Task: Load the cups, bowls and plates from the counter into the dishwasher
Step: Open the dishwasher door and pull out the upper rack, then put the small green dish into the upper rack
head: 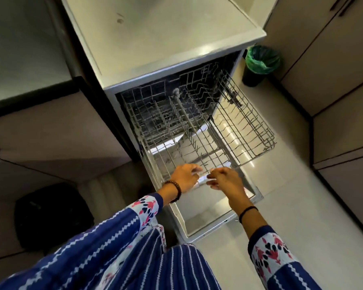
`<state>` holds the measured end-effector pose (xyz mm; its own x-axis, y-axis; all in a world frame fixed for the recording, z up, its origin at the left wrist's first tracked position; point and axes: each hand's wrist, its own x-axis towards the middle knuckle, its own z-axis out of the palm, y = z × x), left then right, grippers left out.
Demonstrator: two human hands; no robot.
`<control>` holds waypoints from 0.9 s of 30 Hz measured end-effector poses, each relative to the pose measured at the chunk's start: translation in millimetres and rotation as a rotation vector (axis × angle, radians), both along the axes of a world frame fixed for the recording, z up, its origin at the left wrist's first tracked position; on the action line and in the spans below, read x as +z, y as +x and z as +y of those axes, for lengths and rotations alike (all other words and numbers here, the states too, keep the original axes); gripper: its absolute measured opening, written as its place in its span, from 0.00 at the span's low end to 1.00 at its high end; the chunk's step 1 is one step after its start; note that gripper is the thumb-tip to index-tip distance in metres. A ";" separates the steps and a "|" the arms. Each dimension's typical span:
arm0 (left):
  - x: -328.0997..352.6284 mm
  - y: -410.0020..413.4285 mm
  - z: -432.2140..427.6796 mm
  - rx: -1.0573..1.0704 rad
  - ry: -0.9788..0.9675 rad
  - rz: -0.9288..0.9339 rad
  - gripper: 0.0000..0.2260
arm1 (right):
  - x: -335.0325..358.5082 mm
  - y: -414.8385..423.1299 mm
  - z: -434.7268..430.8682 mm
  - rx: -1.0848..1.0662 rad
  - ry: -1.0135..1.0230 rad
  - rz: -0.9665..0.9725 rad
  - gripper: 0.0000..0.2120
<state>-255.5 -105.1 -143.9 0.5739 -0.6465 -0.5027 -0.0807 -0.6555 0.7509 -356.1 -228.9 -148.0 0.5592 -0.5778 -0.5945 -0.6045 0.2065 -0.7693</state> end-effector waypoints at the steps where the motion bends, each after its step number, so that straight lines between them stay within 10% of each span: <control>1: 8.2 6.0 7.7 0.005 -0.005 -0.024 0.14 | 9.4 6.1 6.6 0.031 -0.003 -0.020 0.07; 27: 153.1 278.3 299.9 0.759 -0.298 -0.436 0.09 | 173.7 360.9 258.3 0.721 -0.078 -0.373 0.08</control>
